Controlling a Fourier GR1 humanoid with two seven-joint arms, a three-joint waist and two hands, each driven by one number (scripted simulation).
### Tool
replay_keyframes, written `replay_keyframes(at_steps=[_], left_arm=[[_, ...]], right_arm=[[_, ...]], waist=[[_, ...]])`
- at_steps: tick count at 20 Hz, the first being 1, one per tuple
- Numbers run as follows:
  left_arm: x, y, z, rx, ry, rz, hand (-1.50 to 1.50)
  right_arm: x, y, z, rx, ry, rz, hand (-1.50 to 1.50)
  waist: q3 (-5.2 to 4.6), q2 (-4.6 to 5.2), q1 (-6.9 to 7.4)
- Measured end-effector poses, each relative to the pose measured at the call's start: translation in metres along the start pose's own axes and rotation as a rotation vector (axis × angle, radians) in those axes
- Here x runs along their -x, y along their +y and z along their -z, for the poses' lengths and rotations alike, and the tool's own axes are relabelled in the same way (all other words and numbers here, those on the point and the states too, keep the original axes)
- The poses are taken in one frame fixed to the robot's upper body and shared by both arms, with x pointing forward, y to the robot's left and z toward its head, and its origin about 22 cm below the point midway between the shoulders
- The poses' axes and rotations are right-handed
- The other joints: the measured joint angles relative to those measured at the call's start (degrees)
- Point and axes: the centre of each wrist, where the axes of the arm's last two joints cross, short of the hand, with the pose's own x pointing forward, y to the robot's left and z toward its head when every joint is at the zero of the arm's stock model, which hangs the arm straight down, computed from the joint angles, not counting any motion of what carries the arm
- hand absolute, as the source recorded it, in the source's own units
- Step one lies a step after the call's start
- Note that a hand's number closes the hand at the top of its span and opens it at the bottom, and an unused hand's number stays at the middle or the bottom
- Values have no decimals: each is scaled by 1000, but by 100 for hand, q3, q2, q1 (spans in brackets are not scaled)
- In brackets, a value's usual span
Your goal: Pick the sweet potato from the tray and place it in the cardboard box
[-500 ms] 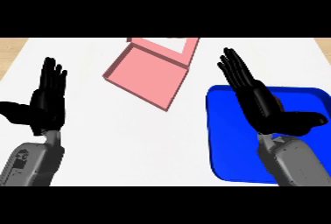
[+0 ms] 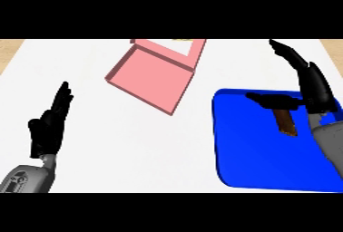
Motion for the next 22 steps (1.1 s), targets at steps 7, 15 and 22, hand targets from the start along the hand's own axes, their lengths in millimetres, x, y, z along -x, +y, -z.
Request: replay_keyframes(at_steps=[7, 15, 22], left_arm=[[7, -1, -26, 61, 58, 68, 0], [10, 4, -33, 69, 75, 82, 0], [7, 2, -34, 72, 77, 86, 0]], right_arm=[[40, -10, -11, 165, 34, -190, -150], [27, -47, -1, -113, 176, -620, -150], [1, -39, 6, -439, 422, -877, -150]], waist=[[29, -41, 7], [6, -84, -23], [3, -90, -25]])
